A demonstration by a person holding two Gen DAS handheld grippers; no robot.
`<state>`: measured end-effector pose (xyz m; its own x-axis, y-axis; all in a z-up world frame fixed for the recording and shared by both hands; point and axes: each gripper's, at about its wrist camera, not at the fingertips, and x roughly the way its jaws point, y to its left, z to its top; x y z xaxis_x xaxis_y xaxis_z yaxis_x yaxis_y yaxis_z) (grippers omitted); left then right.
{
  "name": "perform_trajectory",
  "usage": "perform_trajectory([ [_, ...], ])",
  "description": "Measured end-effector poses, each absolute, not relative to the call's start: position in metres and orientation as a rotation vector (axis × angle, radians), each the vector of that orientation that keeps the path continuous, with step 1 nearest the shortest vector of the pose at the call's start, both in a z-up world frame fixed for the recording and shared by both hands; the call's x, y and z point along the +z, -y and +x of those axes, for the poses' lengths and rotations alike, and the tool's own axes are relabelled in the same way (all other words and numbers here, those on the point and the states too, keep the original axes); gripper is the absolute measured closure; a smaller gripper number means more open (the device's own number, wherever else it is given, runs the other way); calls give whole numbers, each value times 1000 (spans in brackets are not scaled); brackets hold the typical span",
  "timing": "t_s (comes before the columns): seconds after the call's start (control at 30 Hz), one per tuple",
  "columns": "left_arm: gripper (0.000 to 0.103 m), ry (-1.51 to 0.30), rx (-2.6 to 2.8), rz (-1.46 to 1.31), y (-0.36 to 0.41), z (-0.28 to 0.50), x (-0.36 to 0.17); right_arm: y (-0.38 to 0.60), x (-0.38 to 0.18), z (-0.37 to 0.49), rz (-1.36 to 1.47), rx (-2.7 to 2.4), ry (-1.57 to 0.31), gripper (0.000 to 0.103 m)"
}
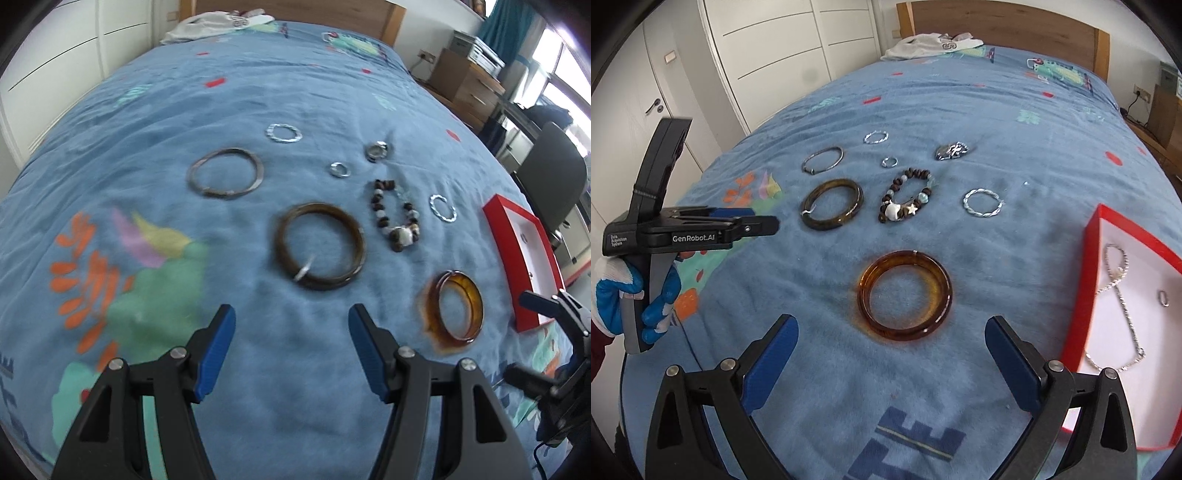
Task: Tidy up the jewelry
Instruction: 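Move both tools back over the remaining jewelry, then grasp the dark brown bangle with the left tool while the right tool grasps the amber bangle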
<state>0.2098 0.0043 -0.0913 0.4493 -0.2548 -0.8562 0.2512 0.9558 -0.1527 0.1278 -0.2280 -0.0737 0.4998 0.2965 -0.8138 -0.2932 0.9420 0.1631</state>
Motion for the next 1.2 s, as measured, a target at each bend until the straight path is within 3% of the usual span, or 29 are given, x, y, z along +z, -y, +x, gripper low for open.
perform_trajectory([
  [0.47,41,-1116,-377,19,39,260,-120,219,-108,155,-21,385,-1025,3],
  [0.97,39,-1088,-391,52,53,271,-118,212,-121,164,-11,405,-1026,3],
  [1.2,32,-1081,-408,87,57,267,-119,212,-122,164,2,413,-1021,3],
])
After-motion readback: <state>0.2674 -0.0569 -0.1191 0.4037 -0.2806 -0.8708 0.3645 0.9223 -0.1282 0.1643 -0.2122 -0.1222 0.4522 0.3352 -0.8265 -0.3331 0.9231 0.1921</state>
